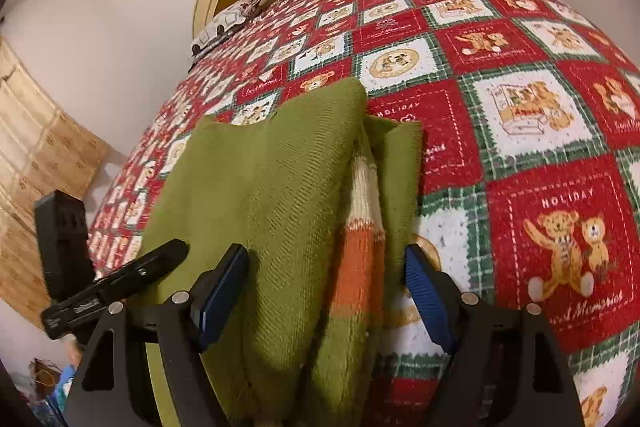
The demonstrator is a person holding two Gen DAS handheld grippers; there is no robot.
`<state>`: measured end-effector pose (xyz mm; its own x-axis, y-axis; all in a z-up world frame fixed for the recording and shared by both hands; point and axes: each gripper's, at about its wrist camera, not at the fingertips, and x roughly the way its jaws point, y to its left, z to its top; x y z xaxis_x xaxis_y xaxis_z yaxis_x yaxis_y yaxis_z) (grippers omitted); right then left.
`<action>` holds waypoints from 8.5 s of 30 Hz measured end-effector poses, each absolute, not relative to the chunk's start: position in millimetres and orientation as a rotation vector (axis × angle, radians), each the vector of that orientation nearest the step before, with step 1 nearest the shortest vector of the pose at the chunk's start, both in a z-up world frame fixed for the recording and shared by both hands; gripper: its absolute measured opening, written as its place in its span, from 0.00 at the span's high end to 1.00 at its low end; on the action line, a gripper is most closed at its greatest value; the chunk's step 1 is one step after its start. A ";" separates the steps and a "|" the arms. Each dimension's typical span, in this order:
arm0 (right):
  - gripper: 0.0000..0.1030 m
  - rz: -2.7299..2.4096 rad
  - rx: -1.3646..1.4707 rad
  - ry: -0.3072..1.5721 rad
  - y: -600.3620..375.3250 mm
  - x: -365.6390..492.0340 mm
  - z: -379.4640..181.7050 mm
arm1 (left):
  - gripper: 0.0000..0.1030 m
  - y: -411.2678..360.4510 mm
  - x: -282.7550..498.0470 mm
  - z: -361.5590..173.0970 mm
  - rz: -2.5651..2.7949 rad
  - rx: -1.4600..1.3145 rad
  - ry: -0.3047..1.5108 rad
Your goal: Fold small clothes
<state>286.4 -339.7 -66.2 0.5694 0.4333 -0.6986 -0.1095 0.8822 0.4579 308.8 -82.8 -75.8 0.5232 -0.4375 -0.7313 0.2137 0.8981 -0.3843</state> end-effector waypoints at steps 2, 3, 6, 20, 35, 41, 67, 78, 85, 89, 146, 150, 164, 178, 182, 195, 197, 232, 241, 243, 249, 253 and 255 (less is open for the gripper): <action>0.29 0.301 0.344 0.908 -332.0 287.4 -67.0 | 0.02 -81.3 310.5 -74.8 -0.379 -0.241 0.941; 0.35 0.293 0.316 0.905 -327.7 286.9 -66.5 | 0.02 -81.4 309.5 -74.7 -0.371 -0.228 0.939; 0.51 0.299 0.290 0.888 -318.8 284.3 -63.5 | 0.09 -83.5 308.7 -74.6 -0.360 -0.209 0.930; 0.64 0.139 0.080 0.798 -286.7 270.3 -51.0 | 0.37 -87.4 302.0 -70.3 -0.402 -0.201 0.898; 0.75 0.101 0.099 0.716 -265.1 217.7 4.4 | 0.58 -89.3 279.7 -43.3 -0.374 -0.182 0.926; 0.75 0.102 0.160 0.679 -262.0 167.4 31.3 | 0.60 -91.2 240.6 -18.7 -0.395 -0.123 0.886; 0.75 -0.022 0.237 0.617 -290.7 -8.2 47.3 | 0.60 -131.8 116.1 -2.6 -0.557 -0.024 0.880; 0.75 -0.116 0.232 0.570 -333.2 -59.6 61.2 | 0.60 -191.0 81.2 11.1 -0.661 0.028 0.843; 0.75 -0.201 0.250 0.535 -375.8 -85.0 67.6 | 0.60 -236.6 67.2 20.0 -0.726 0.083 0.818; 0.75 -0.239 0.249 0.521 -394.1 -88.8 71.2 | 0.60 -260.9 66.3 23.7 -0.744 0.100 0.815; 0.84 -0.421 0.160 0.744 -453.0 -102.7 -15.3 | 0.31 -324.3 57.1 -26.7 -0.612 0.250 0.797; 0.84 -0.406 0.211 0.761 -458.4 -107.4 -22.0 | 0.30 -322.1 46.9 -35.0 -0.601 0.274 0.788; 0.84 -0.441 0.233 0.696 -431.4 -152.1 9.0 | 0.21 -294.1 5.3 -26.2 -0.599 0.329 0.762; 0.44 -0.494 0.113 0.530 -370.7 -220.4 83.0 | 0.00 -240.8 -47.9 36.3 -0.606 0.272 0.566; 0.33 -0.507 0.098 0.425 -359.8 -237.9 106.4 | 0.00 -227.0 -64.6 58.0 -0.644 0.224 0.502; 0.26 -0.572 0.141 0.234 -355.9 -280.3 140.6 | 0.00 -211.2 -93.9 92.0 -0.613 0.166 0.364; 0.26 -0.579 0.131 0.232 -356.2 -282.2 141.2 | 0.00 -210.5 -95.7 94.9 -0.615 0.149 0.358; 0.26 -0.574 0.130 0.239 -360.3 -280.4 136.7 | 0.00 -211.4 -98.3 94.2 -0.598 0.168 0.375; 0.26 -0.577 0.127 0.245 -360.8 -279.2 135.1 | 0.00 -209.0 -97.9 89.3 -0.582 0.185 0.385; 0.26 -0.578 0.127 0.245 -360.6 -279.3 135.2 | 0.00 -208.4 -98.0 89.1 -0.584 0.184 0.387; 0.26 -0.580 0.129 0.251 -363.2 -277.8 133.0 | 0.00 -206.3 -98.2 89.2 -0.587 0.181 0.391; 0.26 -0.580 0.129 0.251 -363.6 -277.7 132.4 | 0.00 -206.4 -97.1 89.3 -0.569 0.177 0.388; 0.26 -0.580 0.128 0.252 -364.0 -277.8 131.9 | 0.00 -206.4 -95.6 88.7 -0.550 0.175 0.390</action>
<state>-277.8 -364.0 131.9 0.8069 -0.5249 -0.2709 0.5560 0.8298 0.0486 -95.6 -206.4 88.7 0.7815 -0.4741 -0.4056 0.5395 0.8400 0.0577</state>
